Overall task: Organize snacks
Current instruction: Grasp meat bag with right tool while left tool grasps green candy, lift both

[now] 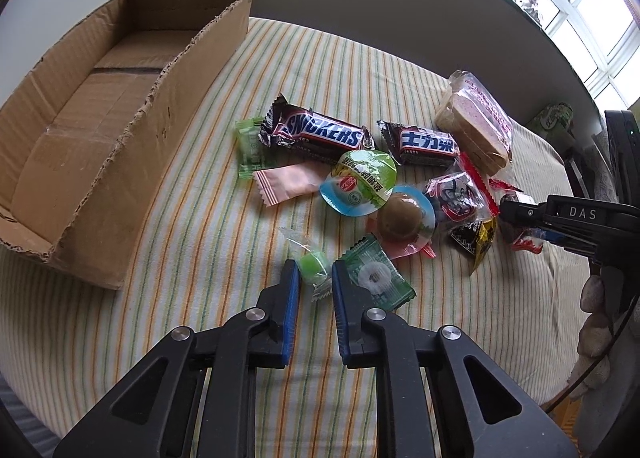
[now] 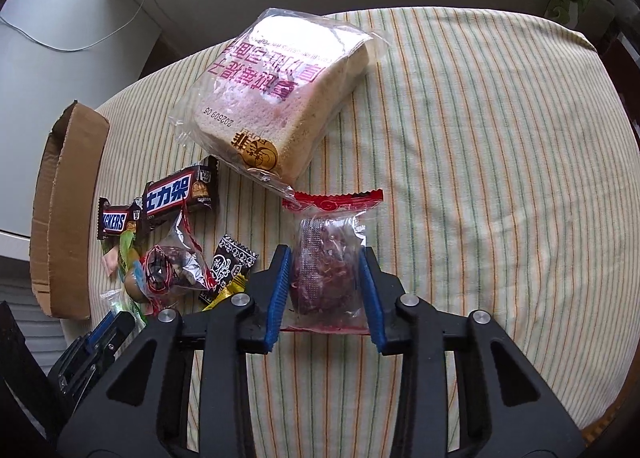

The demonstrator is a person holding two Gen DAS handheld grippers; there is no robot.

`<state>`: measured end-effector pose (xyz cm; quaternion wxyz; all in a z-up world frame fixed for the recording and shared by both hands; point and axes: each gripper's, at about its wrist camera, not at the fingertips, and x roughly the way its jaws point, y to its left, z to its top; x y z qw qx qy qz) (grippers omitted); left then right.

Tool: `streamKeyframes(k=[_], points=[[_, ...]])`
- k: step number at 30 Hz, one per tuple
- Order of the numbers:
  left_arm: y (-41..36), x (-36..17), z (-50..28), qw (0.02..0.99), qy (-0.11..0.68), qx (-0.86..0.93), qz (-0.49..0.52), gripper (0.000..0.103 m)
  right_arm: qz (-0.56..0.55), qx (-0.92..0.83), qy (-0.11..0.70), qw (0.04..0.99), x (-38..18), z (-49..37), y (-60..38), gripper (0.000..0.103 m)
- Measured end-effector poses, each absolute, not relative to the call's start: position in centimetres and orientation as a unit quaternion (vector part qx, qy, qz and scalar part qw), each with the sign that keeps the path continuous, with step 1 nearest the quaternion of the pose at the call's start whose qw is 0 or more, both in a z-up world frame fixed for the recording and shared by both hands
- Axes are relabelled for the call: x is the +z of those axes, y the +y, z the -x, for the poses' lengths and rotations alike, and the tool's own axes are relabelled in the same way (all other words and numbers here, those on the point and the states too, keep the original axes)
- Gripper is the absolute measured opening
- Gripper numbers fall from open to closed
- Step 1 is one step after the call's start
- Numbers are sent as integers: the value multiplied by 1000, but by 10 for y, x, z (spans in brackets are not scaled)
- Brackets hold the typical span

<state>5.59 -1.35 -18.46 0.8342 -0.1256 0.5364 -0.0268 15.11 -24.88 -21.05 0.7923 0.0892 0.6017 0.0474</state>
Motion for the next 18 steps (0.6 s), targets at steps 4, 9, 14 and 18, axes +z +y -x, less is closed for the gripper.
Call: streamKeyframes(k=[4, 9, 14, 18], points=[[-14, -186, -56, 837, 531, -27, 131, 14, -79, 50, 596, 798, -207, -142, -254, 35], [-12, -186, -56, 837, 528, -26, 140, 14, -78, 48, 586, 805, -198, -133, -260, 35], [-11, -176, -54, 841, 520, -29, 143, 14, -75, 49, 580, 810, -187, -122, -269, 35], [-8, -162, -51, 846, 511, -32, 148, 14, -64, 54, 567, 819, -171, -114, -267, 35]])
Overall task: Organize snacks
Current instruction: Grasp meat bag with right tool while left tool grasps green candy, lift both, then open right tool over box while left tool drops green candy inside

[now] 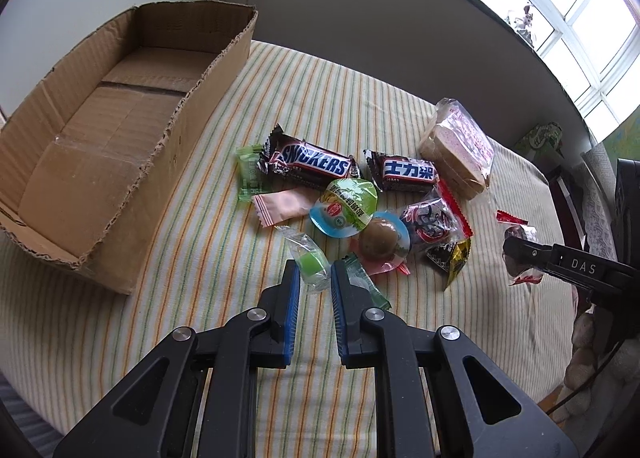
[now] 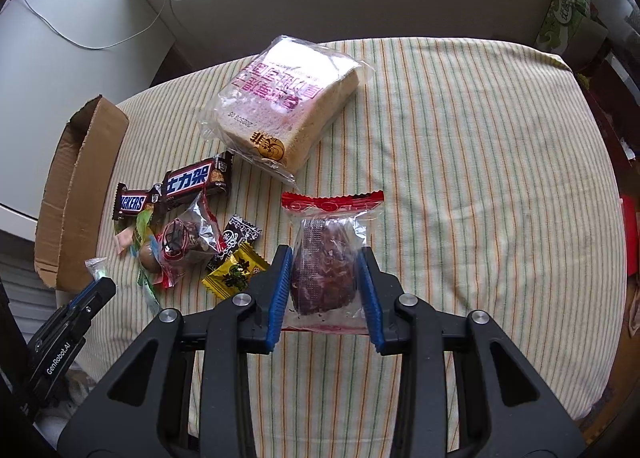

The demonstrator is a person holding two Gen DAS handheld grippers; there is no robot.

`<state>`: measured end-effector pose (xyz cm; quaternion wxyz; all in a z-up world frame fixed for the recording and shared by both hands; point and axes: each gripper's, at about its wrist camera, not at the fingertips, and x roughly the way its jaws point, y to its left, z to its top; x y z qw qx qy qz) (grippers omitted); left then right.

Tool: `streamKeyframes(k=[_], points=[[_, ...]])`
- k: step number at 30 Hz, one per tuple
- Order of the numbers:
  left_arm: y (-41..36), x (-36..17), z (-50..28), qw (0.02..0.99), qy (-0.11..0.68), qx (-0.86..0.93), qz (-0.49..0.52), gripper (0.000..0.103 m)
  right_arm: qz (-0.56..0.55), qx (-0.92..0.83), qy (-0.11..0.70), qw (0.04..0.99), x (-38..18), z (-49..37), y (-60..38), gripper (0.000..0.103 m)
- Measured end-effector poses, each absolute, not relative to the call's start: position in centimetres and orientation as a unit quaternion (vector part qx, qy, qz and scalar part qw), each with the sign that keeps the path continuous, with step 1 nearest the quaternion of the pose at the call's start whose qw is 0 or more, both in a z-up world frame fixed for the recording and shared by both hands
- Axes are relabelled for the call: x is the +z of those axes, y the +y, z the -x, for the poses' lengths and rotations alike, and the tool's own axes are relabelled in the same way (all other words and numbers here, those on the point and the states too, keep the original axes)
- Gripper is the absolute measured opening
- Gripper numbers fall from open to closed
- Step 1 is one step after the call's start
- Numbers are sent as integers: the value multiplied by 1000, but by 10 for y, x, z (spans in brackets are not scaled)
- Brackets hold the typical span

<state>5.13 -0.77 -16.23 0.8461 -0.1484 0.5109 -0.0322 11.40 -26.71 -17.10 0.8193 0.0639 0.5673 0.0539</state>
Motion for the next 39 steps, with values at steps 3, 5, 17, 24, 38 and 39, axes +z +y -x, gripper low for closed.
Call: streamKeyframes(k=[3, 5, 17, 24, 38, 39], points=[[-5, -151, -52, 852, 501, -35, 150, 14, -58, 64, 557, 826, -157, -111, -261, 35], [-2, -144, -52, 855, 495, -35, 151, 14, -51, 71, 550, 830, -150, -113, -249, 35], [42, -110, -49, 871, 464, -6, 160, 14, -4, 159, 514, 843, -107, -124, -146, 35], [84, -103, -46, 876, 448, 30, 176, 14, 39, 228, 503, 832, -101, -133, -62, 35], [155, -112, -41, 871, 438, 96, 203, 14, 95, 295, 505, 805, -117, -147, 45, 35], [157, -113, -41, 870, 439, 97, 204, 14, 97, 297, 506, 804, -119, -147, 49, 35]])
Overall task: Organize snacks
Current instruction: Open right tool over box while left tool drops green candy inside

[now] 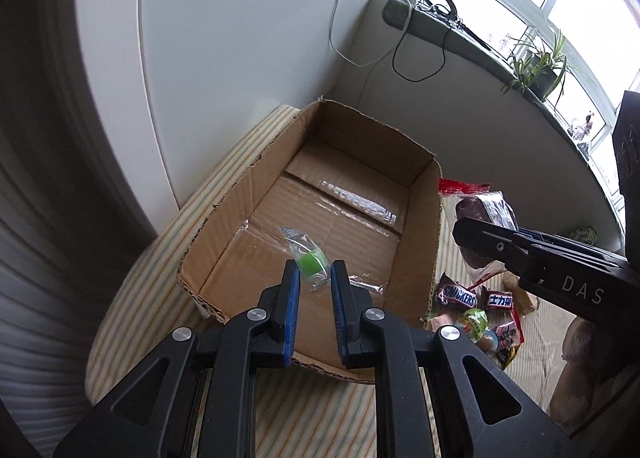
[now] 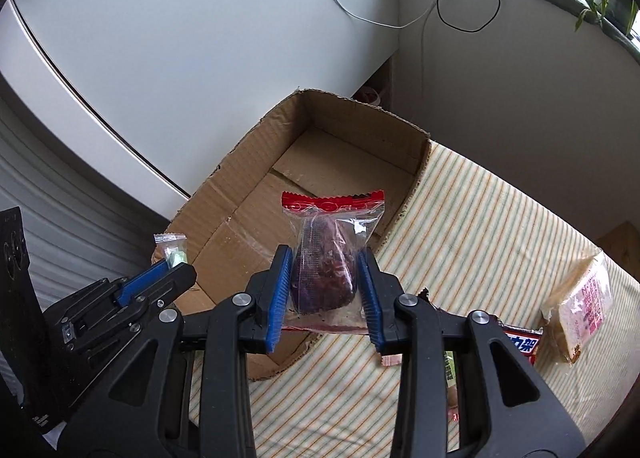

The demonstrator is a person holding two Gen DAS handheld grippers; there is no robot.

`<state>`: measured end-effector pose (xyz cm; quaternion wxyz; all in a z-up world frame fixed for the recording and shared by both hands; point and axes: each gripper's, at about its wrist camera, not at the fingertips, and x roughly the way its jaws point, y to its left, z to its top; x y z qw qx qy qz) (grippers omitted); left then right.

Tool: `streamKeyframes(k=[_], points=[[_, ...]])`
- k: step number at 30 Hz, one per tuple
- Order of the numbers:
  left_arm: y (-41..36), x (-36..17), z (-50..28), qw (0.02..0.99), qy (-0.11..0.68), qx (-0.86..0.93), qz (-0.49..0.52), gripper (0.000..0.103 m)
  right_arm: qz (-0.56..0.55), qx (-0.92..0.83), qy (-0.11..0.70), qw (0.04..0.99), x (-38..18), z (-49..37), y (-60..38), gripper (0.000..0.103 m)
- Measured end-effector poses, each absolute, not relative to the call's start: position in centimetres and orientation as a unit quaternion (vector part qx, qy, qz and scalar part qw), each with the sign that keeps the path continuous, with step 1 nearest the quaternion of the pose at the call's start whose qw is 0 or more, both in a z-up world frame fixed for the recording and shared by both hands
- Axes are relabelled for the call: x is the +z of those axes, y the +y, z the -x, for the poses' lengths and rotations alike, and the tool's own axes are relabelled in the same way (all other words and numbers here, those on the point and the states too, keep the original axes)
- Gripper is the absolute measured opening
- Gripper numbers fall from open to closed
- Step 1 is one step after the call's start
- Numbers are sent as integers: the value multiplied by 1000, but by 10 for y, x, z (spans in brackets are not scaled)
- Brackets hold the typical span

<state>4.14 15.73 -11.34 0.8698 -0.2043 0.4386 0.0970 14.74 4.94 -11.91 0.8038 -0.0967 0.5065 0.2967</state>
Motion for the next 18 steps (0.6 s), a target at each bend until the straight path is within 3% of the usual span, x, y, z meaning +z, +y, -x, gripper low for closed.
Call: streamKeyframes(k=[10, 12, 13, 14, 16, 18], points=[[172, -120, -41, 867, 439, 104, 213, 14, 110, 303, 514, 795, -131, -151, 76, 37], [173, -120, -40, 867, 438, 104, 214, 16, 112, 302, 512, 796, -132, -151, 78, 56], [174, -120, -40, 867, 437, 102, 215, 16, 113, 299, 509, 799, -132, -151, 78, 72], [174, -120, -40, 867, 438, 100, 214, 18, 111, 297, 505, 803, -131, -151, 79, 78], [174, -120, -41, 867, 439, 100, 212, 47, 107, 299, 499, 806, -127, -151, 77, 79], [174, -118, -39, 870, 433, 100, 212, 52, 109, 294, 497, 809, -125, -151, 75, 80]])
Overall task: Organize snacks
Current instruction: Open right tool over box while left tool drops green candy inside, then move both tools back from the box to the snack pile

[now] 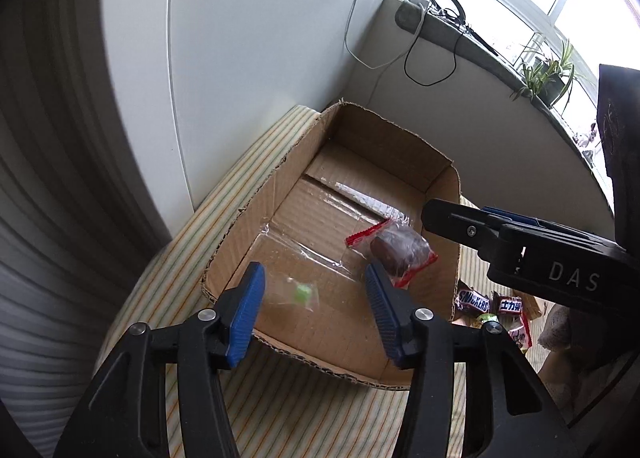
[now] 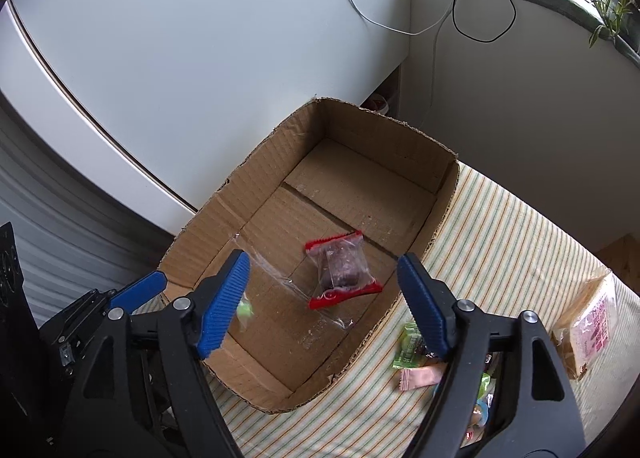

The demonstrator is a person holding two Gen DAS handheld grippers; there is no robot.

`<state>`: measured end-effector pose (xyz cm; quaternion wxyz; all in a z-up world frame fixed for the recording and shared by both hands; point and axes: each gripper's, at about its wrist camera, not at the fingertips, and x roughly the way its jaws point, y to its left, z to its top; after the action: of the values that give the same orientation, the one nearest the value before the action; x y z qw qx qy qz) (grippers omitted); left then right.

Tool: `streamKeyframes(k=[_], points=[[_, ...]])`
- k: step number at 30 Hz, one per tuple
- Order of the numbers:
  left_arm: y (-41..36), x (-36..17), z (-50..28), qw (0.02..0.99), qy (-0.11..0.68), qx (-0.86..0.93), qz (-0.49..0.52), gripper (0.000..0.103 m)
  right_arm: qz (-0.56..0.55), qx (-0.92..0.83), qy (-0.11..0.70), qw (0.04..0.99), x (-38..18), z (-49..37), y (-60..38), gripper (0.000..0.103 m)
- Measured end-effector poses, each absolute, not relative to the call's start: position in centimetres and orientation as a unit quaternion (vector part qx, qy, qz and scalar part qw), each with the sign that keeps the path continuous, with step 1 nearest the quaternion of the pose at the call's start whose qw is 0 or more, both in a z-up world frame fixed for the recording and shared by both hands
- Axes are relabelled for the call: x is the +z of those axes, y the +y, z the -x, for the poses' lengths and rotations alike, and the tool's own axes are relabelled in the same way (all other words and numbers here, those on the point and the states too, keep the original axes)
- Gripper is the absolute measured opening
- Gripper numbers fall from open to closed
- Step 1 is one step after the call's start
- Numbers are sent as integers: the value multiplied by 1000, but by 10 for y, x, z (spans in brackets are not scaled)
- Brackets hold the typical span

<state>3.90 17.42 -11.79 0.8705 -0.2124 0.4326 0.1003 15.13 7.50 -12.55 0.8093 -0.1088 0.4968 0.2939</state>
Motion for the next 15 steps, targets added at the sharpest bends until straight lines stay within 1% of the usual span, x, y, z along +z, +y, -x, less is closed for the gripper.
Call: streamKeyframes(k=[2, 15], points=[[173, -116, -39, 871, 432, 99, 210, 52, 106, 291, 497, 811, -125, -152, 72, 82], [160, -102, -34, 877, 428, 90, 201, 52, 95, 276, 490, 821, -109, -147, 40, 82]])
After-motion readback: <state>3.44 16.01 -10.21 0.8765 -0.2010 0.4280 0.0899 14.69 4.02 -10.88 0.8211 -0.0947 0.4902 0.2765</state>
